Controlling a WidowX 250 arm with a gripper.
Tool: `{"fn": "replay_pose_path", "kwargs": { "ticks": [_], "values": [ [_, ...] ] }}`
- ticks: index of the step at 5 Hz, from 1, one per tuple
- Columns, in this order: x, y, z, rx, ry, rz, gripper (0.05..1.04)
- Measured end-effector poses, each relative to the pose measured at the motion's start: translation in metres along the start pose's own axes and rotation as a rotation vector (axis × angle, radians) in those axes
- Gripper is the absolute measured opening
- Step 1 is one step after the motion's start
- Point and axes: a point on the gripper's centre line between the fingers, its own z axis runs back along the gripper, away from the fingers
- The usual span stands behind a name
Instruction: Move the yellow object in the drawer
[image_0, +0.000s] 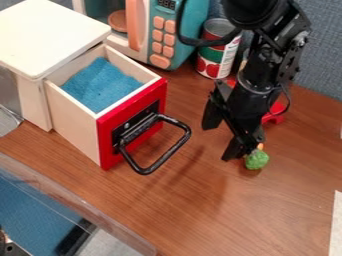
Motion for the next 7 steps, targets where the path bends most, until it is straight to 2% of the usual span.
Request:
{"fn": "replay_pose_path", "kwargs": {
  "ticks": [1,2,4,5,7],
  "values": [
    [0.015,0.010,0.011,0.010,-0.037,0.004,1.001],
    [0.019,0.006,0.017,-0.004,-0.040,0.003,1.001],
    [0.030,-0.012,0.048,-0.021,-0.096,-0.035,1.001],
    [0.032,-0.015,0.047,-0.021,-0.105,-0.040,1.001],
    [0.027,-0.013,0.025,-0.023,-0.063,-0.039,1.001]
  ]
}}
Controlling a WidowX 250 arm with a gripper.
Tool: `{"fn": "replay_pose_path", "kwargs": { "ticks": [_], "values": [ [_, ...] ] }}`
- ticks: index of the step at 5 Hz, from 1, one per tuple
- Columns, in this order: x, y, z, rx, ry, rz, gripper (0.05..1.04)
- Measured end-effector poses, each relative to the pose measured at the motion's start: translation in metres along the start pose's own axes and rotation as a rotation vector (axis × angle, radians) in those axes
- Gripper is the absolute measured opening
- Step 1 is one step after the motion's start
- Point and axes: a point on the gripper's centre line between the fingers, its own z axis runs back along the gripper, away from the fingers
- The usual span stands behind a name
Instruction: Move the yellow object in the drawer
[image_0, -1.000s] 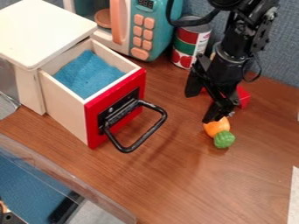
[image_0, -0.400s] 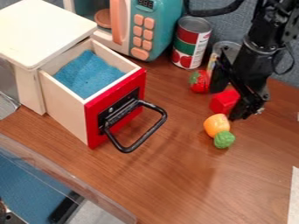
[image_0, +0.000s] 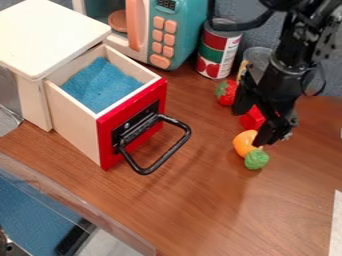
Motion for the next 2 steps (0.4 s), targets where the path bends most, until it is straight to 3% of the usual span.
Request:
{"fn": "replay_pose_path", "kwargs": {
  "ticks": [2],
  "values": [
    [0.0010,-0.0057,-0.0041,0.010,0.013,-0.012,1.001]
  ]
}}
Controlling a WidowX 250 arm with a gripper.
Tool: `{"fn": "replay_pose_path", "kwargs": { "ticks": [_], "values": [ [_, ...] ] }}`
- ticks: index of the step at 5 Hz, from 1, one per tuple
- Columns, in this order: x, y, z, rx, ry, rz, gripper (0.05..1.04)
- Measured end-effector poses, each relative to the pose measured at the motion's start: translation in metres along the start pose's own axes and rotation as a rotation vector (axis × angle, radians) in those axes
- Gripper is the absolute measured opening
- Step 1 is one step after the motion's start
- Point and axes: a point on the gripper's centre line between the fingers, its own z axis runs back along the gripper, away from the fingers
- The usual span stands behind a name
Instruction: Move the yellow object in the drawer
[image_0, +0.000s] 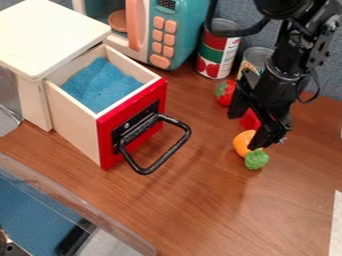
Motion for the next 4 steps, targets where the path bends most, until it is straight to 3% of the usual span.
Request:
{"fn": "replay_pose_path", "kwargs": {
  "ticks": [2,3,4],
  "values": [
    [0.014,-0.017,0.010,0.005,-0.034,-0.024,1.001],
    [0.009,-0.020,-0.006,-0.003,-0.003,-0.032,1.001],
    [0.008,-0.012,-0.008,0.007,-0.008,-0.018,1.001]
  ]
}}
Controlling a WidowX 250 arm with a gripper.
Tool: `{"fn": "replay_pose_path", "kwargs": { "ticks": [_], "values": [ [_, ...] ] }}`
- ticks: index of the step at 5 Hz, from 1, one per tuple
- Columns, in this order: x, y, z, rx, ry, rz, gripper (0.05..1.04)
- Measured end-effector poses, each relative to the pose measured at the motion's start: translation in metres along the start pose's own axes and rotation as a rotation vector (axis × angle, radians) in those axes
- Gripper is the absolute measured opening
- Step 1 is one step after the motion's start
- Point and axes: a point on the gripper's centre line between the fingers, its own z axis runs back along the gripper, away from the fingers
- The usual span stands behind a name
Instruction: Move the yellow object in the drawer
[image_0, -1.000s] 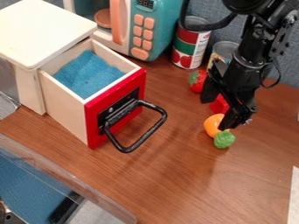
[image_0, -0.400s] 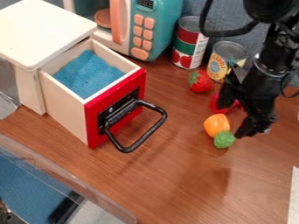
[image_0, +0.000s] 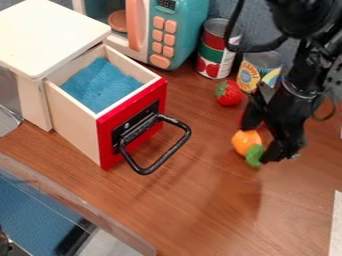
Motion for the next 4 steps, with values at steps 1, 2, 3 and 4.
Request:
{"fn": "replay_pose_path", "kwargs": {
  "ticks": [1,2,3,4],
  "values": [
    [-0.0017,0.0023,-0.0057,0.010,0.019,0.013,1.001],
    [-0.0020,0.0029,-0.0066,0.011,0.022,0.020,0.964],
    [-0.0023,0.0036,-0.0069,0.005,0.010,0.055,0.835],
    [-0.0051,0.0041,-0.0028,0.010,0.006,0.053,0.784]
  ]
}}
